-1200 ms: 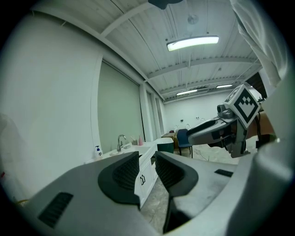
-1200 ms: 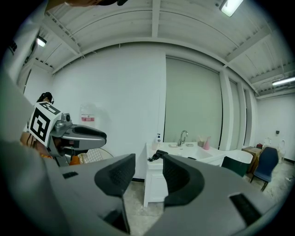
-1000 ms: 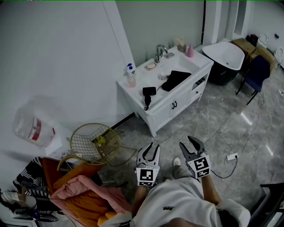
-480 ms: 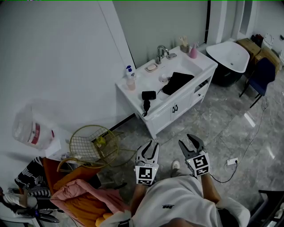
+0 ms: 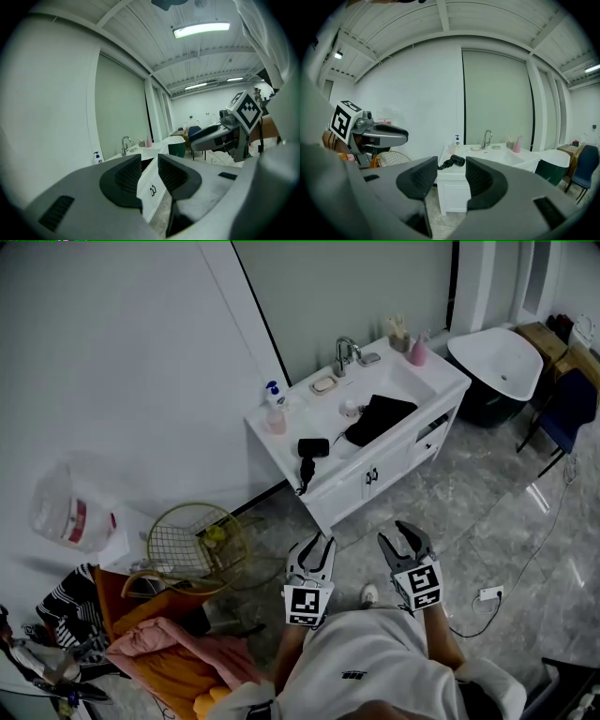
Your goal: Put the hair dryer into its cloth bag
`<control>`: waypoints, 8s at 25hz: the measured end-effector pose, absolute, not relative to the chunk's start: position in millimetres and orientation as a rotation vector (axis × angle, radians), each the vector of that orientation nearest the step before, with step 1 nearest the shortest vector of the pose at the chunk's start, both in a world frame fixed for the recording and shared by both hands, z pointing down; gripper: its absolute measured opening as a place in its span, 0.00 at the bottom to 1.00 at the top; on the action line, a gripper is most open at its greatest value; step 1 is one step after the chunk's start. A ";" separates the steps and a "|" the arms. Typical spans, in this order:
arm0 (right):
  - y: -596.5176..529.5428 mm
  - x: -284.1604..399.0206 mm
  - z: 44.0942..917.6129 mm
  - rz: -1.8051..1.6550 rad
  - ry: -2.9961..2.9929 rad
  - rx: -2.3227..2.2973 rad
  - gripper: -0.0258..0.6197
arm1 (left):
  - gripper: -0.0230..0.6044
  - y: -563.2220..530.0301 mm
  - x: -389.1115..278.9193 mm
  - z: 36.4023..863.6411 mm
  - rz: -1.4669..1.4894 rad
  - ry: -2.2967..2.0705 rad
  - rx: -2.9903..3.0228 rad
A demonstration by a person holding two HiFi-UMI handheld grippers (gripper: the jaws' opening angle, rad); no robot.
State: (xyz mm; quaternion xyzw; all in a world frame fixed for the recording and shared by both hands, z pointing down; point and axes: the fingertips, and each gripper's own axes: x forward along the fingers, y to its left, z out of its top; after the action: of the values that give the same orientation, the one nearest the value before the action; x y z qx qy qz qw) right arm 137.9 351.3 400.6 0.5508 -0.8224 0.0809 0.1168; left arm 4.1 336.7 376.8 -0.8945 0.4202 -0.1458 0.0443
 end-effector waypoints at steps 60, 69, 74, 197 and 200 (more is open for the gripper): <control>83.6 177.9 439.6 0.333 -2.191 1.747 0.35 | 0.24 44.7 50.5 418.3 -0.461 1.033 -2.886; 38.2 163.8 438.3 0.319 -2.162 1.793 0.35 | 0.24 2.0 45.1 432.3 -0.461 0.953 -2.943; 25.8 168.6 446.7 0.323 -2.118 1.806 0.35 | 0.24 -16.9 52.3 438.4 -0.464 0.900 -2.961; -109.2 107.3 625.7 0.438 -2.186 0.730 0.35 | 0.48 -34.8 -12.7 692.1 -1.671 1.484 -3.066; -116.6 116.0 630.2 0.437 -2.157 0.765 0.35 | 0.48 -42.2 -11.6 693.7 -1.692 1.429 -3.047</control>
State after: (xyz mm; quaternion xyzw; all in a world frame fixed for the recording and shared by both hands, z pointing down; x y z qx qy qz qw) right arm 116.0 -116.6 630.2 0.3016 -0.8507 0.1725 0.3946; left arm -11.6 -42.2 693.7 -0.7697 0.3610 -0.4273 -0.3075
